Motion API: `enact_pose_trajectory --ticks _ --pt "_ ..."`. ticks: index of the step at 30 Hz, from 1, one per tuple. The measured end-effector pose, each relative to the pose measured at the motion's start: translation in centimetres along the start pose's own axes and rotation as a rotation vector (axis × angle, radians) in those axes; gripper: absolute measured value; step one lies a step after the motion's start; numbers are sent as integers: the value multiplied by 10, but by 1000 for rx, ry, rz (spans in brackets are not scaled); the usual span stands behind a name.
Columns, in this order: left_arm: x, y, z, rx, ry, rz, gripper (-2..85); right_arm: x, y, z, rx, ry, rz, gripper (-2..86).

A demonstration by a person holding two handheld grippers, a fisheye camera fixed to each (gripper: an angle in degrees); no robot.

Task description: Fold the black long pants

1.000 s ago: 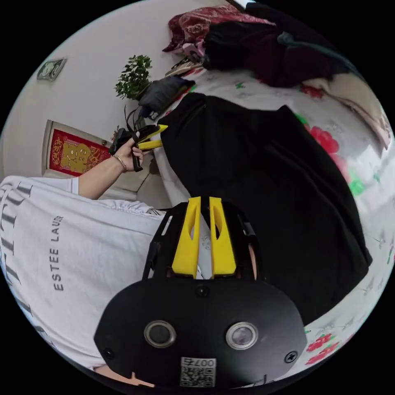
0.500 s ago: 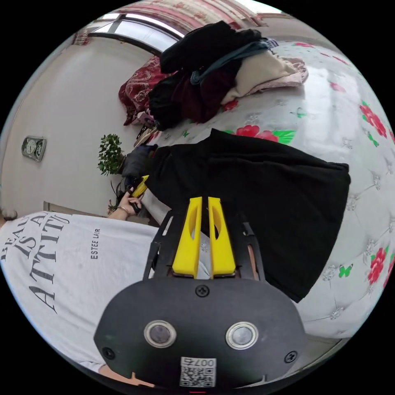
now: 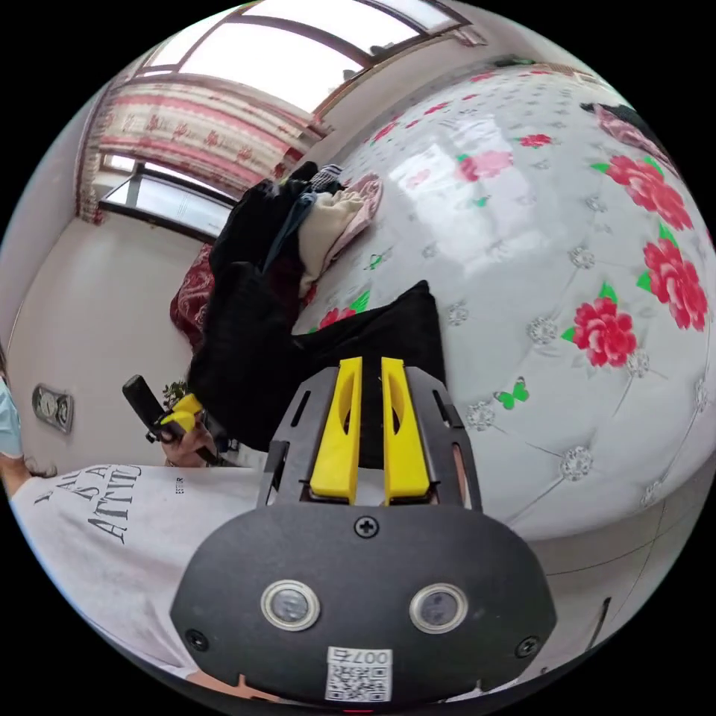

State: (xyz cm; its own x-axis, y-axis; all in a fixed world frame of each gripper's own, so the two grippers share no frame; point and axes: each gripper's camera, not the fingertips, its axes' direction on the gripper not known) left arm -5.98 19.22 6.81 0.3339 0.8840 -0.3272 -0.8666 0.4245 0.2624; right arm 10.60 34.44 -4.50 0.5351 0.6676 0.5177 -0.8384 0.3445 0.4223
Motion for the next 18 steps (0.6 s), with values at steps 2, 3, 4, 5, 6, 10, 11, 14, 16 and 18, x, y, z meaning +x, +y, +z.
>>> enact_pose_trajectory --ticks 2,3,4,5,6,10,11,14,16,18 --pt "-21 1 38 -20 68 -123 89 26 2 -3 -16 -12 59 53" --pt "-35 7 51 -22 102 -192 93 40 5 -6 -15 -26 90 57" --pt "-46 16 55 -20 77 -254 97 45 6 -8 -11 -32 100 60" --pt "-56 28 50 -2 9 -298 99 55 9 -11 -2 -42 114 65" --pt "-61 35 45 7 -33 -323 101 63 10 -12 -5 -48 121 70" --pt "-106 88 8 47 -290 -554 120 86 0 1 -78 -49 134 84" --pt "-120 101 4 53 -313 -613 127 92 -6 8 -102 -51 133 86" --pt "-146 115 23 8 -282 -683 146 101 -25 33 -191 -16 118 80" --pt "-169 114 68 -78 -184 -715 161 102 -36 54 -261 -23 99 74" --pt "-180 105 109 -145 -96 -727 160 95 -46 73 -320 61 79 58"
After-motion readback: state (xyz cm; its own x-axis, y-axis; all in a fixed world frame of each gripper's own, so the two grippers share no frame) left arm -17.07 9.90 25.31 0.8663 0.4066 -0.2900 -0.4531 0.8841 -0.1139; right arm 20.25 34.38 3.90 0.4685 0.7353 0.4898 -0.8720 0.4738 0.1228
